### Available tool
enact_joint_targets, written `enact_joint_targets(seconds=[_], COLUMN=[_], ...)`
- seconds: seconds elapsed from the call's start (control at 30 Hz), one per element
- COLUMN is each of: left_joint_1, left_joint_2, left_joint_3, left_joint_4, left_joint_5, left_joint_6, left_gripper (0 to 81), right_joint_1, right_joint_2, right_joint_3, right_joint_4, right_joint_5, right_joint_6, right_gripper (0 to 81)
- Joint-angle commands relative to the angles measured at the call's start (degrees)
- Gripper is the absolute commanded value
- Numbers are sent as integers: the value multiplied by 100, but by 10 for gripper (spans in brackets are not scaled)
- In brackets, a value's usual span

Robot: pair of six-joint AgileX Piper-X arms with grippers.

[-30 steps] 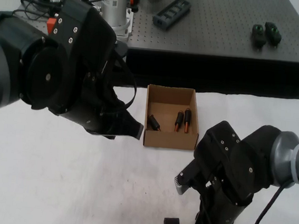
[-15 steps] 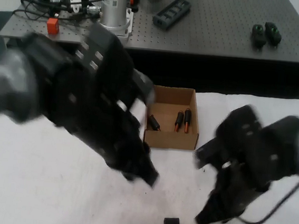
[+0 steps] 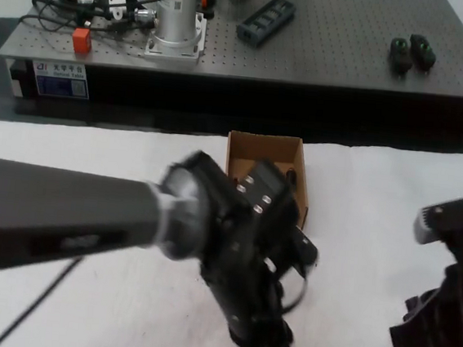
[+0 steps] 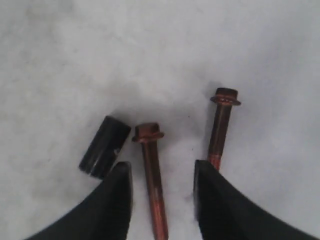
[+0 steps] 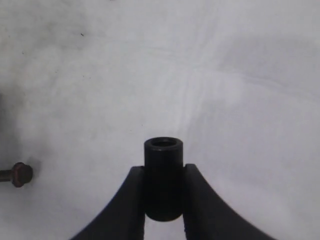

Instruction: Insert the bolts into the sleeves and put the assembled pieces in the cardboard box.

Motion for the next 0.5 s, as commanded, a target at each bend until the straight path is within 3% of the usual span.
enact_joint_targets(seconds=[0.0, 0.47], left_joint_1=[-89, -114], left_joint_2=[133, 538], left_joint_3=[-175, -398], left_joint_4=[14, 343], left_joint_5=[-338, -579], left_joint_6=[146, 181], left_gripper=[293, 293], right_joint_1=[-49, -49], right_joint_2=[-675, -1135], right_joint_3=[31, 31], right_joint_4=[102, 259], right_joint_5=[-124, -122], right_joint_6=[36, 36], right_gripper=[40, 40])
